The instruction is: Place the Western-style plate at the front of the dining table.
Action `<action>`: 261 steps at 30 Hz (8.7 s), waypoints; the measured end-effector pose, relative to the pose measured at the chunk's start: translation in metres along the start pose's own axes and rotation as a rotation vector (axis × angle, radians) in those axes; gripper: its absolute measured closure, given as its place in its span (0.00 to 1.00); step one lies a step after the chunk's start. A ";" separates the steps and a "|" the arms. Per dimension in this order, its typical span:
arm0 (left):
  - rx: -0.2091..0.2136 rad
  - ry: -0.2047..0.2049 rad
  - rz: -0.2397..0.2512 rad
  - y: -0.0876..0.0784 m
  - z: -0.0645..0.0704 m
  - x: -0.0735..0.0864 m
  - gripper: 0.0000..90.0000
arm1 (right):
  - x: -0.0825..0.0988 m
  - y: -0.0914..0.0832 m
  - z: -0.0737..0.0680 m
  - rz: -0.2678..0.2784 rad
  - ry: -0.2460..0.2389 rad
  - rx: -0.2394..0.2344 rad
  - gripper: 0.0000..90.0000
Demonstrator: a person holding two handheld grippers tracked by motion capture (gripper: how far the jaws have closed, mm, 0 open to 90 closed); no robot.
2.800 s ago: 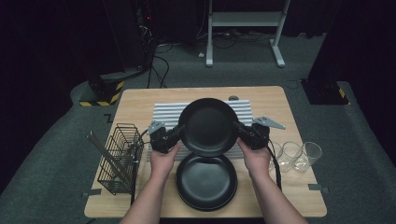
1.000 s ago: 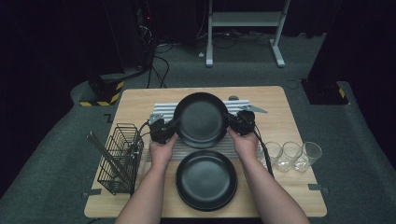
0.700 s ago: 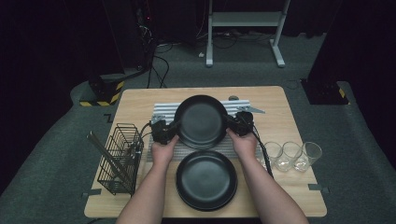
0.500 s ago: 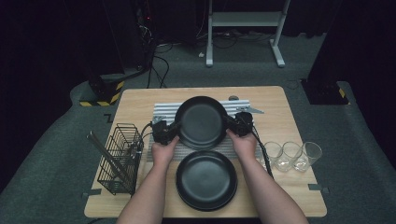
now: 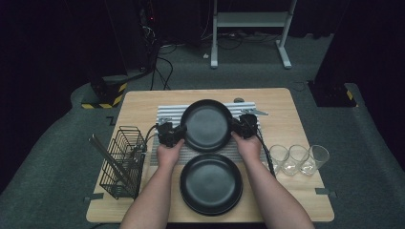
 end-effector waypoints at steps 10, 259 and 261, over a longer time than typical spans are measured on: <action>-0.011 -0.019 0.000 0.006 -0.003 0.003 0.79 | 0.001 0.010 0.004 -0.026 -0.009 0.011 0.85; 0.168 0.369 0.223 -0.187 0.099 0.007 0.56 | 0.118 -0.173 -0.009 -0.062 -0.278 0.051 0.60; 0.165 0.373 0.226 -0.187 0.099 0.007 0.57 | 0.118 -0.172 -0.009 -0.064 -0.280 0.052 0.60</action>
Point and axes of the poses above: each handheld gripper's, and its own axes: y roughly forward along the jaws, x roughly out of its underside, z roughly to its right, the point moved 5 cm from there along y, roughly forward along the jaws, and after that the axes turned 9 degrees about z, right-handed, at the moved point
